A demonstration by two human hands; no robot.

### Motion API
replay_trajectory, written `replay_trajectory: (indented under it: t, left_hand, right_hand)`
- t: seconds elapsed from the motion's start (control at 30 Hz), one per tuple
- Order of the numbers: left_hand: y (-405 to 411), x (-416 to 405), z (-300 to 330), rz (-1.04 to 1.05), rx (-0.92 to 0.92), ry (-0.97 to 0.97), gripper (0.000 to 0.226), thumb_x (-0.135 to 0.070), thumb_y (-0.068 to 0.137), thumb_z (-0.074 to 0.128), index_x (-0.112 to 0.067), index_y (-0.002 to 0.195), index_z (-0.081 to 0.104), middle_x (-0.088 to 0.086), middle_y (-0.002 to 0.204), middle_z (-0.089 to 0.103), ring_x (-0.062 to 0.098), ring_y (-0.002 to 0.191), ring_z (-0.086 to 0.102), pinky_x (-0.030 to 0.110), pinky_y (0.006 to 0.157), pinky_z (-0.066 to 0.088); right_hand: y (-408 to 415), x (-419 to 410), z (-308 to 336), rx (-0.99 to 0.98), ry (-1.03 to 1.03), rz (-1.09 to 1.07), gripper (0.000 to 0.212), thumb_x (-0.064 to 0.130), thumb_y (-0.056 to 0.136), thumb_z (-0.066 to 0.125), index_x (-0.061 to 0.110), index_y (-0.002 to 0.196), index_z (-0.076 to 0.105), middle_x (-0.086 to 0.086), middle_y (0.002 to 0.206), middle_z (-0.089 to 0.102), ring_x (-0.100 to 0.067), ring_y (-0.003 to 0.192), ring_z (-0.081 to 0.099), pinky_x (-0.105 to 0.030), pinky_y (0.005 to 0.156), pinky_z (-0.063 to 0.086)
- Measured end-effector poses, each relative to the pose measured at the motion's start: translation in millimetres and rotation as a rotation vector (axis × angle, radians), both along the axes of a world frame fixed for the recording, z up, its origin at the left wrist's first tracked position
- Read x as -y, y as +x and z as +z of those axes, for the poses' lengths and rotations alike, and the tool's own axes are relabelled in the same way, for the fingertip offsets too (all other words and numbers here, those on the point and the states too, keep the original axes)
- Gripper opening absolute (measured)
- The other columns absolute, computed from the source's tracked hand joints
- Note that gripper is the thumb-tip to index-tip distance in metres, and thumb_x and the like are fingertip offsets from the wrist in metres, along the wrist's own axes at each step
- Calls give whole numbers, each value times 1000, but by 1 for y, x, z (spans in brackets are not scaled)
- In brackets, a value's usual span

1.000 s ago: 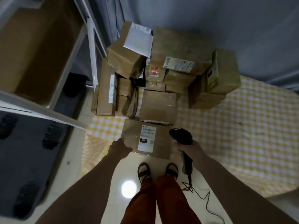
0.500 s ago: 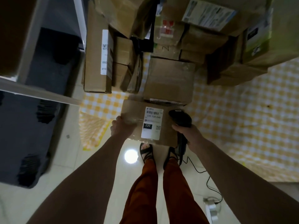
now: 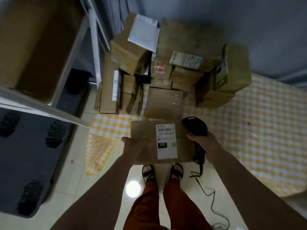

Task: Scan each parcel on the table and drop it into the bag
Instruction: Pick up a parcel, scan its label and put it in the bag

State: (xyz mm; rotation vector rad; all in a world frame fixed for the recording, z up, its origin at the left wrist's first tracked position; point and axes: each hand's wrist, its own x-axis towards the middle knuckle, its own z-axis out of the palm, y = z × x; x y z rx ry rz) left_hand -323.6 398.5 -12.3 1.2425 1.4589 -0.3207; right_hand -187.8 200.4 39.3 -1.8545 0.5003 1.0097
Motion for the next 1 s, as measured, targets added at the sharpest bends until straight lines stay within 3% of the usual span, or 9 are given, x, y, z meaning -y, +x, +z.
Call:
replay_trajectory:
  t: [0.23, 0.33, 0.47, 0.57, 0.67, 0.73, 0.83, 0.93, 1.0]
  left_hand:
    - [39, -14, 82, 17, 334, 23, 96, -45, 33, 94, -12, 117, 63, 6, 104, 73, 25, 92, 70, 43, 84, 57]
    - [57, -23, 124, -1, 455, 19, 66, -23, 58, 92, -14, 114, 59, 6, 103, 71, 21, 86, 69, 32, 70, 54]
    - [66, -41, 163, -15, 563, 15, 92, -29, 41, 97, -14, 121, 55, 9, 108, 71, 25, 93, 70, 44, 78, 58]
    - [65, -55, 187, 15, 630, 41, 85, -25, 45, 95, -15, 119, 55, 8, 108, 70, 26, 97, 68, 49, 87, 55]
    - [65, -68, 202, 56, 698, 71, 70, -18, 61, 91, -15, 118, 51, 5, 107, 66, 21, 93, 64, 37, 77, 53]
    - [63, -76, 210, 83, 744, 92, 64, -14, 68, 86, -16, 119, 48, 5, 108, 64, 19, 91, 62, 33, 72, 51]
    - [56, -82, 219, 66, 777, 94, 77, -19, 55, 92, -16, 119, 49, 8, 113, 65, 24, 100, 64, 41, 85, 54]
    - [47, -85, 225, 69, 803, 91, 76, -22, 54, 91, -17, 117, 48, 7, 113, 64, 25, 104, 63, 45, 93, 51]
    - [42, -88, 225, 61, 817, 79, 99, -35, 39, 98, -15, 124, 50, 9, 118, 65, 27, 106, 64, 48, 94, 51]
  right_hand:
    - [23, 2, 81, 216, 159, -23, 49, 15, 76, 78, 9, 122, 60, -8, 116, 62, -29, 110, 56, -48, 100, 43]
    - [29, -2, 109, 301, 191, -55, 49, 19, 73, 81, 13, 118, 62, -7, 116, 63, -29, 109, 57, -50, 100, 44]
    - [33, -12, 147, 368, 275, -35, 33, 14, 76, 79, 17, 105, 63, -2, 100, 65, -24, 98, 61, -49, 97, 48]
    - [27, -21, 177, 472, 316, -11, 29, 11, 81, 74, 17, 105, 60, 0, 93, 62, -23, 91, 59, -42, 93, 47]
    - [13, -32, 203, 692, 277, 45, 17, 8, 84, 70, 5, 100, 64, -15, 86, 64, -31, 82, 61, -44, 76, 51]
    - [4, -39, 211, 728, 330, 93, 9, 7, 84, 69, 14, 84, 63, -3, 70, 61, -22, 70, 59, -32, 63, 46]
    - [-7, -47, 218, 692, 389, 181, 20, 11, 85, 69, 23, 73, 58, 15, 49, 55, 2, 51, 53, -14, 51, 40]
    - [-18, -54, 220, 667, 423, 225, 22, 14, 85, 69, 19, 70, 54, 15, 40, 48, 4, 39, 45, -13, 47, 37]
    - [-24, -57, 221, 663, 449, 245, 20, 15, 85, 68, 18, 72, 54, 13, 44, 48, 1, 42, 47, -12, 47, 39]
